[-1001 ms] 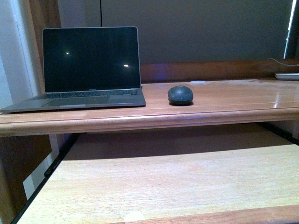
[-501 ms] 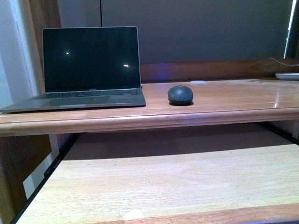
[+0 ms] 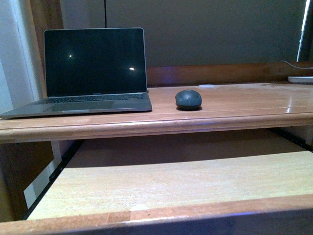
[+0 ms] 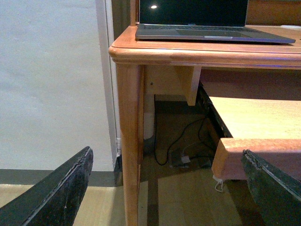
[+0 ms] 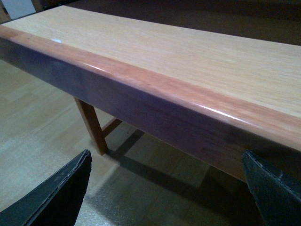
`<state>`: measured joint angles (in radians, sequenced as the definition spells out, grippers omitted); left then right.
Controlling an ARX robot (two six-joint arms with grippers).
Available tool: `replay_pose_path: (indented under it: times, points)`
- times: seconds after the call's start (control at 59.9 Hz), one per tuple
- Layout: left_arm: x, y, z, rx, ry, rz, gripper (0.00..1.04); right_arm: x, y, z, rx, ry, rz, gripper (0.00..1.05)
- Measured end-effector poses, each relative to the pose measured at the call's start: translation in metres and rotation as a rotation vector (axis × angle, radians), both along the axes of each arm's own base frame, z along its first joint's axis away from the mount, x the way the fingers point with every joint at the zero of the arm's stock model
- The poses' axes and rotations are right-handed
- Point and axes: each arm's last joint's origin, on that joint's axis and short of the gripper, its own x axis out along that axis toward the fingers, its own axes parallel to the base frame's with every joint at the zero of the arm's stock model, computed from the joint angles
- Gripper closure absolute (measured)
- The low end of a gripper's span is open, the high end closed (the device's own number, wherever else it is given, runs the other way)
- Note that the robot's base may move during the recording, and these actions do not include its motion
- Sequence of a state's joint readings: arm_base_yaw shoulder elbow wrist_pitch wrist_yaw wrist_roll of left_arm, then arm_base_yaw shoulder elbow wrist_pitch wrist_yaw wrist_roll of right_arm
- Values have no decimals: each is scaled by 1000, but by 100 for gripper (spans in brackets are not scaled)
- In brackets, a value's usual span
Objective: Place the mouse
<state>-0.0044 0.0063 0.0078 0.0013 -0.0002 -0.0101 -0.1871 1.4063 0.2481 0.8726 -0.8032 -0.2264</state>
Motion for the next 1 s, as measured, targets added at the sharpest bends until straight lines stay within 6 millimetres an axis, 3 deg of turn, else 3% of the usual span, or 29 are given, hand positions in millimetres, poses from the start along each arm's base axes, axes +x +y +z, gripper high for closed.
replay_pose_path:
  times: [0.317, 0.617, 0.784, 1.001]
  points:
    - [0, 0, 0, 0, 0, 0, 8, 78, 70, 1, 0, -61, -159, 7]
    - [0, 0, 0, 0, 0, 0, 8, 141, 104, 11, -9, -72, -377, 7]
    - [0, 0, 0, 0, 0, 0, 8, 147, 114, 13, -29, -49, -429, 7]
    - [0, 0, 0, 0, 0, 0, 8, 140, 105, 32, 25, -30, -434, 7]
